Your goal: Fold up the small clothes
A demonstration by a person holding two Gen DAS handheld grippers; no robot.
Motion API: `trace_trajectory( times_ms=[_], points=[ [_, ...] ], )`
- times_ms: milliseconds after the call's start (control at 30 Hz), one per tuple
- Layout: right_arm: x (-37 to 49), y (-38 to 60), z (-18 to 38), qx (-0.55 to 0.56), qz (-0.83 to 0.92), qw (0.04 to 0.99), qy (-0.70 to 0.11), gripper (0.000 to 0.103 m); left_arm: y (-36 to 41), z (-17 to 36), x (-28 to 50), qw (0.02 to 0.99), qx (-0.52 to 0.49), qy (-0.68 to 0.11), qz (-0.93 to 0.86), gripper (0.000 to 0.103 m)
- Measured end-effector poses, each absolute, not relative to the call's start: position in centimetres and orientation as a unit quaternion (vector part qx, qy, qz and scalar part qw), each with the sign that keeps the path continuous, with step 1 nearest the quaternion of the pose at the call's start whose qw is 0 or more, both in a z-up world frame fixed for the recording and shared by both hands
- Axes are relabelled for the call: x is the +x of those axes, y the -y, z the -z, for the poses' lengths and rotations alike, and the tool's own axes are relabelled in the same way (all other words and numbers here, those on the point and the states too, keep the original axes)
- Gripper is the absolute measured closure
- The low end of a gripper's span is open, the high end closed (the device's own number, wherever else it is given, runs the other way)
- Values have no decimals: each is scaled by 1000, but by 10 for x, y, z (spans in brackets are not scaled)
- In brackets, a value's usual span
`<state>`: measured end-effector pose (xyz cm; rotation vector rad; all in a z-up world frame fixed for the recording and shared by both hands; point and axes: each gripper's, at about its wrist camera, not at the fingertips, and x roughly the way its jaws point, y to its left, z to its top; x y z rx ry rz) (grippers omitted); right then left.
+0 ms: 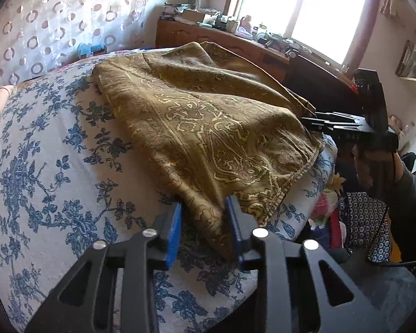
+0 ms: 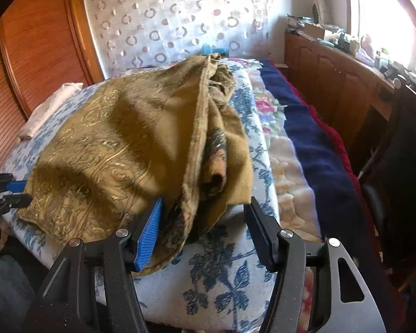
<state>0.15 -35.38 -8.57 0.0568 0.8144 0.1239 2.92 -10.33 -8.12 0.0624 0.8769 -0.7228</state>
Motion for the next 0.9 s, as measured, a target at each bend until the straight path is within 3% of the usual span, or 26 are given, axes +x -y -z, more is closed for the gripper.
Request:
trace_trajectory(
  times_ms=[33,67,133,533,900],
  points=[
    [1,352,86,24,-62,916,-396,42,104,82,31,841,26,-416,344,84],
    [-1,348,86,21,-65,915,-397,42,104,82,31,841,24,-415,345,94],
    [-3,343,86,12,-69,915,-397,42,102,78,31,842,16,-408,353,99],
    [-19,339,41,-1,-55,941,-335,37,114,-11,56,868,-11,-311,387,100],
    [-37,289,15,-20,-144,941,-304,29,138,-33,93,878,-2,-295,376,100]
  ],
)
